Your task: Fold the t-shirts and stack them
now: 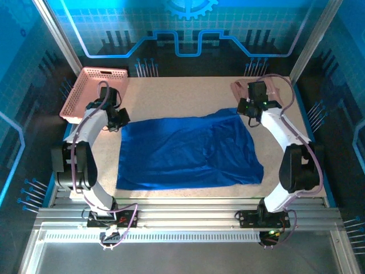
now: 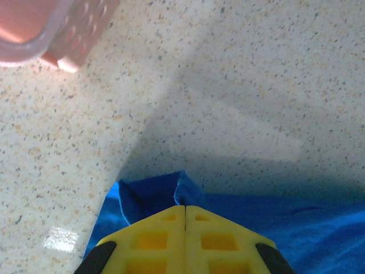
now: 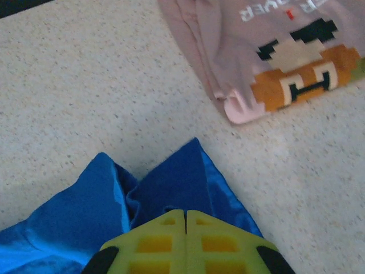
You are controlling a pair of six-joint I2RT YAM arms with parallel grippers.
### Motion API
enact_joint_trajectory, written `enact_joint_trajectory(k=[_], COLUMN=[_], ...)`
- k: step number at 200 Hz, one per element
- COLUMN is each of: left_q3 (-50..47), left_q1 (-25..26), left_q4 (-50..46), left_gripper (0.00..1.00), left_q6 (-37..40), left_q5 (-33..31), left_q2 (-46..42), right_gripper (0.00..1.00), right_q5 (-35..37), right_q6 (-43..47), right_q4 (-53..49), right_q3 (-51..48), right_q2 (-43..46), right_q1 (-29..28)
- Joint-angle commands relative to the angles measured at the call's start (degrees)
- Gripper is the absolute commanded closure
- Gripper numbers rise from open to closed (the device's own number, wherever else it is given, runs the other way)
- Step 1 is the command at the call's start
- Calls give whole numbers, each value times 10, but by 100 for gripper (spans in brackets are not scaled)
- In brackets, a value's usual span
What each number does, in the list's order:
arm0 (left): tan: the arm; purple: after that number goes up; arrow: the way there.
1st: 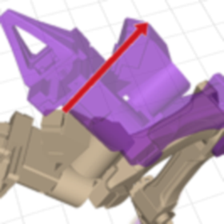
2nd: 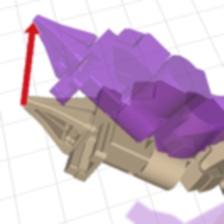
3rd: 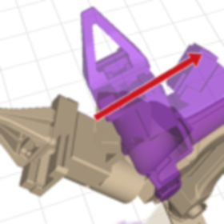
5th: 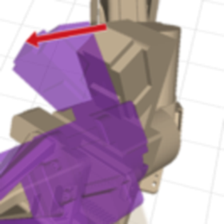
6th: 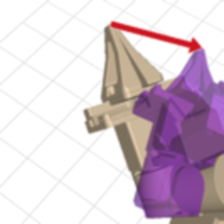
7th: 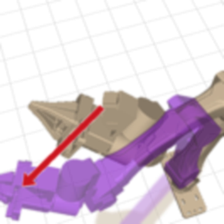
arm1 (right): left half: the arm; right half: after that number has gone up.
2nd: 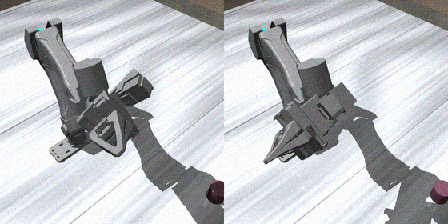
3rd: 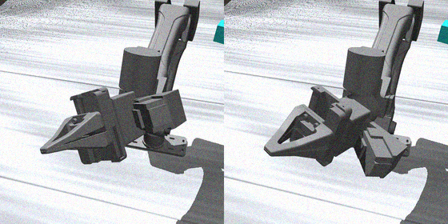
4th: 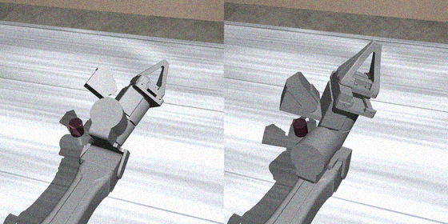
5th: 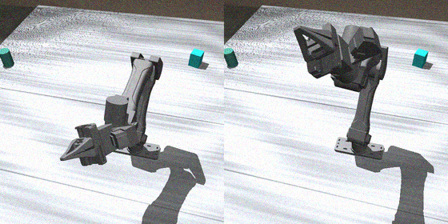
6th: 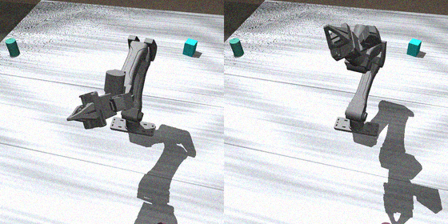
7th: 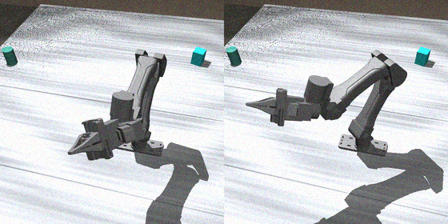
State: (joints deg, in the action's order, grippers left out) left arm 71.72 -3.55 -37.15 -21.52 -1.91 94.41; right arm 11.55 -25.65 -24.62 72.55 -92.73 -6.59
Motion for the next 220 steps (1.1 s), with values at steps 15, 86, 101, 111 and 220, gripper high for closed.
enact_joint_trajectory(k=[15,86,101,111,220], left_q3=[-54,-137,-154,-163,-245], left_q1=[-7,-7,-7,-7,-7], left_q4=[2,-14,-13,-16,-21], left_gripper=[100,100,100,100,100], left_q6=[-30,-56,-64,-70,-110], left_q5=[-19,-44,-43,-45,-50], left_q2=[-48,-113,-121,-125,-135], right_gripper=[100,100,100,100,100], right_q5=[1,-28,-40,-42,-65], right_q6=[-22,-46,-50,-52,-48], right_q4=[12,2,4,3,-12], right_q3=[-74,-186,-208,-218,-297], right_q2=[67,166,181,189,207], right_q1=[30,52,52,52,90])
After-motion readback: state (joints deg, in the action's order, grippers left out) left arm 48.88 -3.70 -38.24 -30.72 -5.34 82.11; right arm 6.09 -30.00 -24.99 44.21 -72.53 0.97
